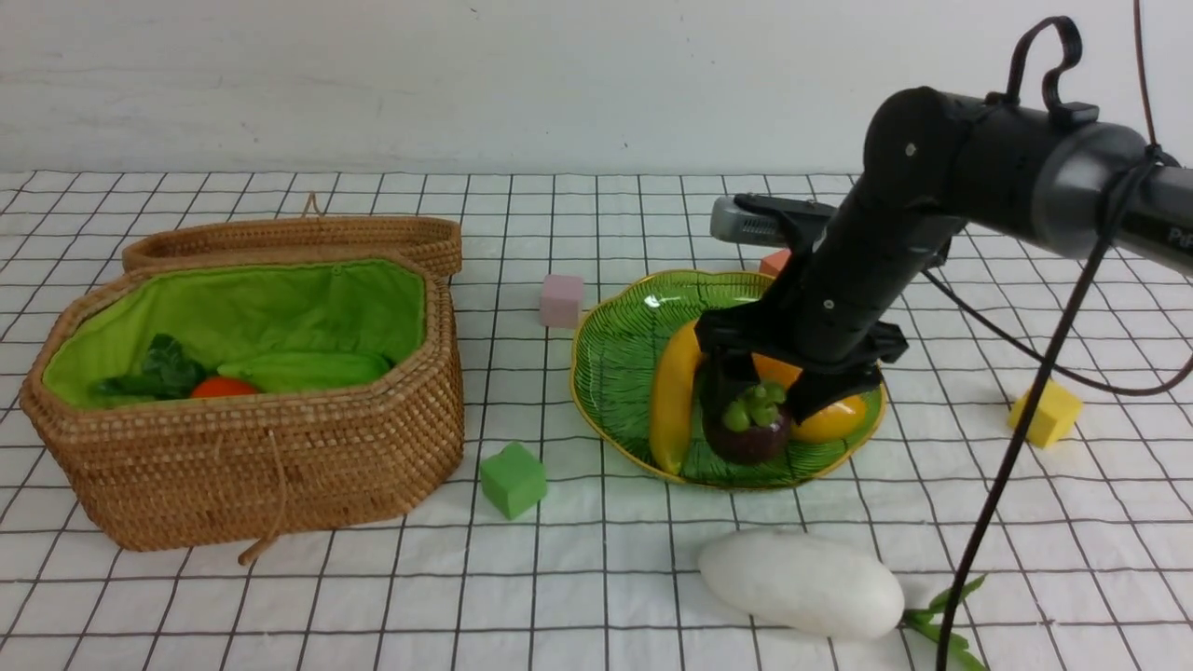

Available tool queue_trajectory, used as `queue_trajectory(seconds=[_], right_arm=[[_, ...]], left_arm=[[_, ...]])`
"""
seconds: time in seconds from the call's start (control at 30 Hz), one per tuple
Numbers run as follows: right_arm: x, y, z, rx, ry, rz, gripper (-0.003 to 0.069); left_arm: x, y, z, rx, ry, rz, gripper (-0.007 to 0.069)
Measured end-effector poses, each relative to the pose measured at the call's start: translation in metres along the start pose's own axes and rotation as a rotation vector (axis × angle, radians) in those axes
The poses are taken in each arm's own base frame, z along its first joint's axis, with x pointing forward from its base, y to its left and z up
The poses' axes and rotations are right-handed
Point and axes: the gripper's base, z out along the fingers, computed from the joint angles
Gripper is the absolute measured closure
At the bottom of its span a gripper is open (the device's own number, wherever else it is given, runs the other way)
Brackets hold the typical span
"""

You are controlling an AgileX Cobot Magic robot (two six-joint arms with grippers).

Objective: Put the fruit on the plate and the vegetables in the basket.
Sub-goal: Use the right arm to grab a mangosteen and put it into the right plate, then take a daikon with your right arm and place it on the basket on the left.

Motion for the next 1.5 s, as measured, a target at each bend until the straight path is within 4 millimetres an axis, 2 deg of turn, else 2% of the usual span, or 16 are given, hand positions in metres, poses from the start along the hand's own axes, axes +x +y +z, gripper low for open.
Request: queue_trajectory(seconds=[0.13, 0.23, 0.3, 0.37, 0.47, 0.53, 0.57, 0.67, 0.83, 0.93, 1.13, 1.23, 1.3, 1.4, 1.47, 1.5], right_arm=[[0.003, 0.003, -0.017, 0.014, -0.002, -0.022, -0.0015], [0.010, 0.009, -0.052, 0.049, -0.028, -0.067, 0.0015], [0.020, 0.013, -0.072, 0.058, -0.037, -0.100, 0.0032], [0.036, 0.017, -0.080, 0.058, -0.014, -0.159, 0.0042], [0.060, 0.021, -0.076, 0.053, 0.046, -0.278, 0.0047], [0.089, 0.019, -0.054, 0.039, 0.160, -0.408, 0.0050], [0.091, 0.019, -0.051, 0.037, 0.169, -0.428, 0.0050], [0.112, 0.014, -0.020, 0.033, 0.221, -0.530, 0.0052], [0.105, 0.010, 0.011, 0.060, 0.155, -0.574, 0.0059], [0.106, 0.005, 0.029, 0.061, 0.194, -0.565, 0.0082], [0.113, 0.002, 0.038, 0.037, 0.284, -0.575, 0.0126], [0.116, 0.006, 0.032, -0.001, 0.332, -0.590, 0.0126], [0.114, 0.016, 0.020, -0.063, 0.337, -0.592, 0.0126], [0.098, 0.053, -0.015, -0.168, 0.232, -0.636, 0.0126], [0.089, 0.071, -0.029, -0.201, 0.175, -0.665, 0.0126], [0.079, 0.093, -0.044, -0.236, 0.100, -0.707, 0.0126]], left_arm=[[0.000, 0.000, 0.000, 0.000, 0.000, 0.000, 0.0480], [0.000, 0.000, 0.000, 0.000, 0.000, 0.000, 0.0480], [0.000, 0.000, 0.000, 0.000, 0.000, 0.000, 0.0480], [0.000, 0.000, 0.000, 0.000, 0.000, 0.000, 0.0480], [0.000, 0.000, 0.000, 0.000, 0.000, 0.000, 0.0480], [0.000, 0.000, 0.000, 0.000, 0.000, 0.000, 0.0480], [0.000, 0.000, 0.000, 0.000, 0.000, 0.000, 0.0480], [0.000, 0.000, 0.000, 0.000, 0.000, 0.000, 0.0480], [0.000, 0.000, 0.000, 0.000, 0.000, 0.000, 0.0480], [0.000, 0.000, 0.000, 0.000, 0.000, 0.000, 0.0480], [0.000, 0.000, 0.000, 0.000, 0.000, 0.000, 0.0480], [0.000, 0.000, 0.000, 0.000, 0.000, 0.000, 0.0480], [0.000, 0.000, 0.000, 0.000, 0.000, 0.000, 0.0480], [0.000, 0.000, 0.000, 0.000, 0.000, 0.000, 0.0480], [0.000, 0.000, 0.000, 0.000, 0.000, 0.000, 0.0480], [0.000, 0.000, 0.000, 0.000, 0.000, 0.000, 0.0480]])
